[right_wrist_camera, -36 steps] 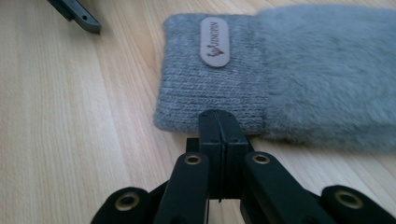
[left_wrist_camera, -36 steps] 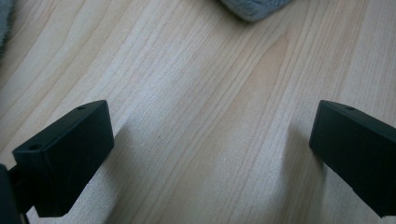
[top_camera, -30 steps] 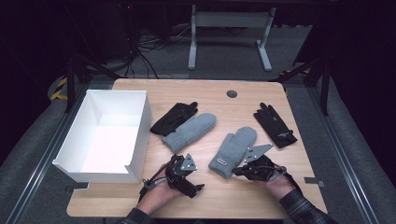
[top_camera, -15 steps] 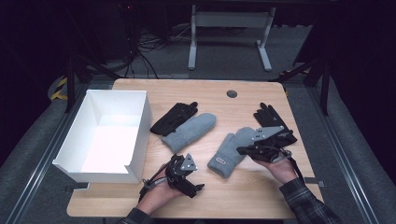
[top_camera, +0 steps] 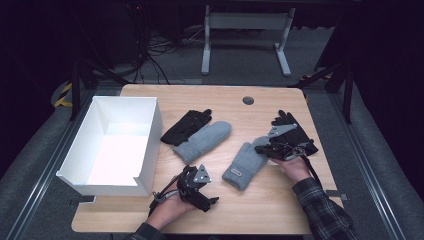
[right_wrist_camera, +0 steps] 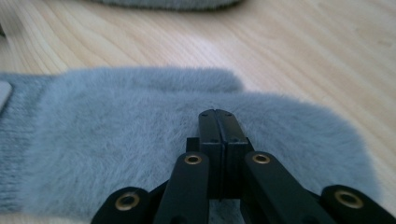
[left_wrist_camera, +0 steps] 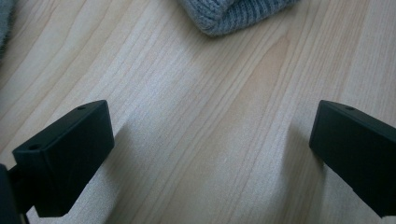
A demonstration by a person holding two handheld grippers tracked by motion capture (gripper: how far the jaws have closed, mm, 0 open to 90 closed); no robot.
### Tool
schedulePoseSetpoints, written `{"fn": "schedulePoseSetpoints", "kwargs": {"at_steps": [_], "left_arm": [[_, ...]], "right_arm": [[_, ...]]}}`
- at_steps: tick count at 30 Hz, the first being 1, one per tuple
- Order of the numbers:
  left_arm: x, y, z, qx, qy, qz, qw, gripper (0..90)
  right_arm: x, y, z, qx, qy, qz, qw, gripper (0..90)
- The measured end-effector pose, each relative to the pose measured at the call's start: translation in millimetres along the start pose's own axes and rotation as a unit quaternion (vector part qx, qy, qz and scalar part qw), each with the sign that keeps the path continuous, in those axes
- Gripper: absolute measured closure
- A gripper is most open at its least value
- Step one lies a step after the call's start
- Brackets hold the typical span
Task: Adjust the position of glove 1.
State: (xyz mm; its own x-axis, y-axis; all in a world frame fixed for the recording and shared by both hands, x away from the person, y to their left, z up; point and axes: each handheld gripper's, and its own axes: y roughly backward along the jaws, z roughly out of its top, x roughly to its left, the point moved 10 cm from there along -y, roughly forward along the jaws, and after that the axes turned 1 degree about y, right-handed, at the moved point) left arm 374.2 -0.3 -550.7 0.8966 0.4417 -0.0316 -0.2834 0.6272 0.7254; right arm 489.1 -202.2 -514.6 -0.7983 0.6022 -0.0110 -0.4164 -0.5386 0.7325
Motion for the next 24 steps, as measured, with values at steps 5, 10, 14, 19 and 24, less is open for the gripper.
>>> {"fn": "schedulePoseSetpoints", "kwargs": {"at_steps": [5, 10, 14, 19, 24], "left_arm": [[0.3, -0.1, 0.1, -0.001, -0.001, 0.001, 1.0, 0.3], [0.3, 0.1, 0.0, 0.0, -0.001, 0.001, 1.0, 0.3], [0.3, -0.1, 0.1, -0.001, -0.001, 0.001, 1.0, 0.3], [0.4, 0.0, 0.1, 0.0, -0.002, 0.001, 1.0, 0.3], [0.1, -0.1, 0.1, -0.001, 0.0, 0.001, 1.0, 0.3]], "right_arm": [[4.3, -1.4, -3.6, 0.006, 0.004, 0.0, 1.0, 90.0], [13.8, 1.3, -7.8, 0.012, 0.011, 0.009, 0.9998, 90.0], [23.8, 3.6, -11.2, 0.016, 0.022, 0.014, 0.9995, 90.0], [34.2, 7.4, -16.6, 0.019, 0.029, 0.023, 0.9991, 90.0], [43.0, 10.9, -21.7, 0.019, 0.029, 0.032, 0.9989, 90.0]]}}
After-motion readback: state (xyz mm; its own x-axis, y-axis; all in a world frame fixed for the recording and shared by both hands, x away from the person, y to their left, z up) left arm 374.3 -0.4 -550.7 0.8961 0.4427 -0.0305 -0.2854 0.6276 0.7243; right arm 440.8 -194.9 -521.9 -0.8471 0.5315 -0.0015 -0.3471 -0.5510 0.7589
